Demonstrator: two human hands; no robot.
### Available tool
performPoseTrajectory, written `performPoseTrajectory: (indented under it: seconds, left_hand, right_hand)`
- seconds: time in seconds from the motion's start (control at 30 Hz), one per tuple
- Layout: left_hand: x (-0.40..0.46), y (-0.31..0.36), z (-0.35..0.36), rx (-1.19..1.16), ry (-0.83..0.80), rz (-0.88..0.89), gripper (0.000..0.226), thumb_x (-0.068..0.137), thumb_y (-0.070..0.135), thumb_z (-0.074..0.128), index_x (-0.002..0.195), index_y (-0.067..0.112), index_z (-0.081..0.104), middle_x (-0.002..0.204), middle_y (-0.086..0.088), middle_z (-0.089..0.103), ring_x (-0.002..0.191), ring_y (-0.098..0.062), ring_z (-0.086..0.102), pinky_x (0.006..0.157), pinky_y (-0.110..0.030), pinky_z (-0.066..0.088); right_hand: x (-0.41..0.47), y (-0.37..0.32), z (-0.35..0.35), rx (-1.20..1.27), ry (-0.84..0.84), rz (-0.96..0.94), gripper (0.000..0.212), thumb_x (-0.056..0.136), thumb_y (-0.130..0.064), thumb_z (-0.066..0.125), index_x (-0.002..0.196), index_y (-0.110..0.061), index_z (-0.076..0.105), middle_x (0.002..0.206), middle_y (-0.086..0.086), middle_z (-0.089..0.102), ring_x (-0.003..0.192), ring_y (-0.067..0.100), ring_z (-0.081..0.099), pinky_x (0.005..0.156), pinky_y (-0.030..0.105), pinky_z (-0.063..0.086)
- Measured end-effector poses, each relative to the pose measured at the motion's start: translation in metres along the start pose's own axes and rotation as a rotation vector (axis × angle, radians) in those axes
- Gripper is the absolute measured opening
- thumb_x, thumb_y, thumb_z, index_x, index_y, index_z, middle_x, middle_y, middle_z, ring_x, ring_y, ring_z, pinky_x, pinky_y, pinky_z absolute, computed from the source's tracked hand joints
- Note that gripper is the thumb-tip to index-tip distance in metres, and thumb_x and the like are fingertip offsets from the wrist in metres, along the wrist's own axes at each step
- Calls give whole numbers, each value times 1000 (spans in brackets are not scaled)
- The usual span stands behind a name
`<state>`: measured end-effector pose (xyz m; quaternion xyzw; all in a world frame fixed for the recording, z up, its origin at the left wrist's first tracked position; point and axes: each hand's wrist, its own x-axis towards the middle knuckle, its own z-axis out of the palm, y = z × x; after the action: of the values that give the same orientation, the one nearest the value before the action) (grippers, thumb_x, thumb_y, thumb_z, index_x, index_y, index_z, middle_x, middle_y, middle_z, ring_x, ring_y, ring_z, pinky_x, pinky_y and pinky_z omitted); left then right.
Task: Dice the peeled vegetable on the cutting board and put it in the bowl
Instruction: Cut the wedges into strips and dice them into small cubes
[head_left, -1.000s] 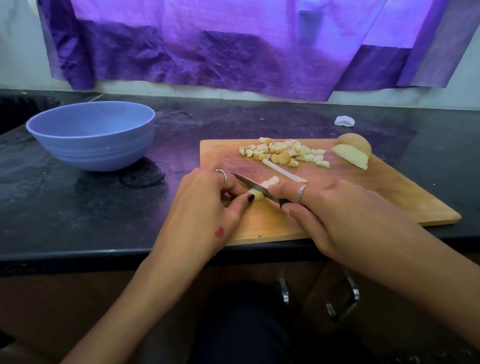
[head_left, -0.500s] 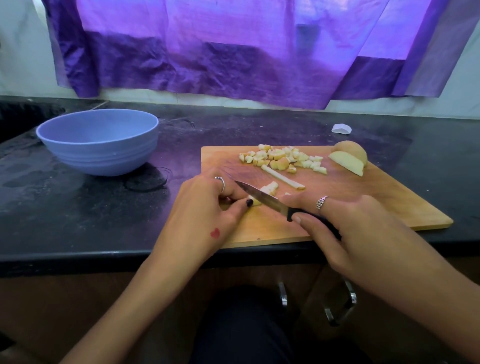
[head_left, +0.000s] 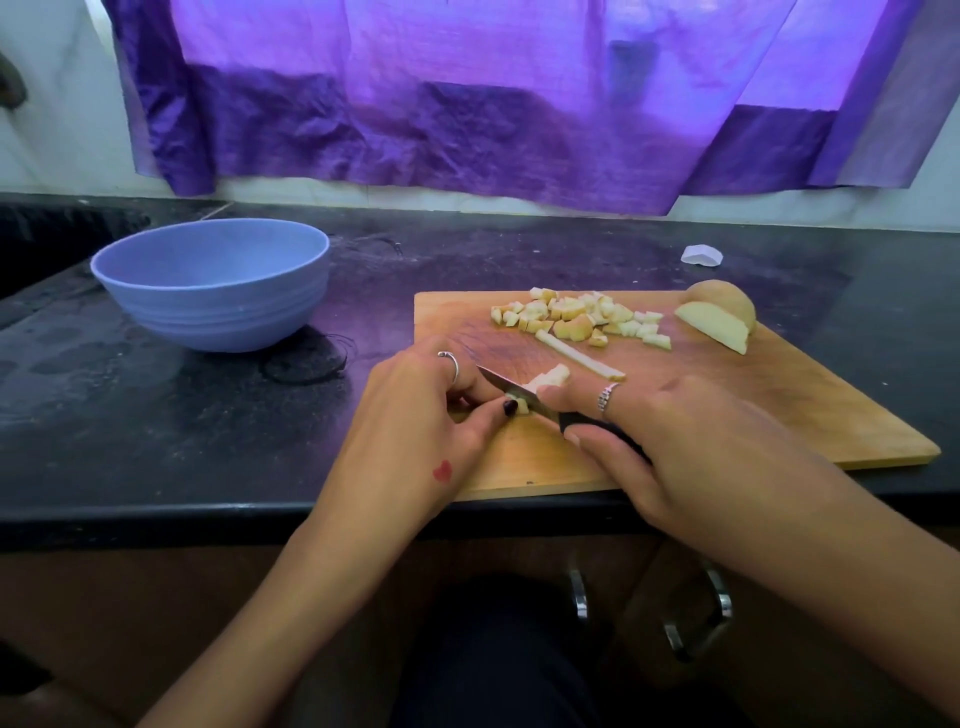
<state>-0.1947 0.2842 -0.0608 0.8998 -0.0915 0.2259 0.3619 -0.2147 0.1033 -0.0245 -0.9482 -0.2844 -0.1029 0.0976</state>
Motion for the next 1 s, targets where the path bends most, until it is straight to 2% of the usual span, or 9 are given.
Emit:
performPoseTrajectory:
  seconds: [0.1,0.2,0.27,0.33,0.4,0.57,0.8,0.9,1.0]
  left_hand:
    - [0,1,-1,0,1,-4,7,77,20,76,71,19,74,82,6,65,77,-10,60,70,-12,40]
    - [-1,3,-5,-8,-52,6,16,80,19,74,66,26,69,81,11,62,77,-1,58,68,-7,39]
    - [-1,5,-9,13,-85,4,34,82,17,72,56,32,54,69,18,52,70,11,53,62,-1,34]
    - [-1,3,-9,22,-80,-12,30,82,17,72,58,29,59,64,21,48,67,15,50,59,-1,32]
    - [-1,1,-8,-5,-47,-34,15,81,18,73,69,28,70,69,20,57,70,10,55,63,-4,37]
    - [-1,-1,-6,-37,-42,-73,9,81,24,73,73,28,72,78,9,70,74,-1,62,76,-26,50]
    - [0,-1,-3,-12,-11,-72,13,80,19,73,70,27,71,81,13,63,74,-3,58,68,-9,42]
    - [0,-2,-2,8,10,-45,8,80,16,74,74,21,74,80,13,60,75,-3,56,66,-3,38]
    - [0,-3,-1,26,18,-21,6,80,15,73,75,18,75,82,11,61,78,-6,56,70,-7,40]
  right_hand:
    - [-14,2,-6,-62,2,5,34,95,-49,29,129,-54,27,109,-18,58,100,8,56,78,30,48]
    - [-20,6,-5,-34,51,42,33,92,-52,31,124,-48,37,76,-15,54,74,7,55,59,24,38]
    - [-19,5,0,16,109,50,25,89,-51,37,107,-42,51,55,-14,44,52,6,46,47,19,28]
    - [-17,4,1,44,164,67,12,88,-48,43,84,-40,52,48,-12,42,48,8,47,43,18,23]
    - [-16,1,1,69,122,86,11,89,-47,43,86,-44,53,53,-9,48,51,10,49,44,21,27]
    - [-13,1,-2,150,40,98,40,82,-53,32,114,-44,55,66,-5,62,65,11,55,56,26,44]
    - [-1,1,-1,96,20,77,34,88,-51,35,119,-48,48,71,-14,53,65,4,50,50,21,35]
    - [2,-3,0,64,11,77,35,91,-51,32,125,-50,40,79,-13,53,64,3,45,59,24,43]
    - [2,-10,1,0,2,79,34,97,-47,30,130,-48,29,92,-10,55,80,9,49,68,29,44]
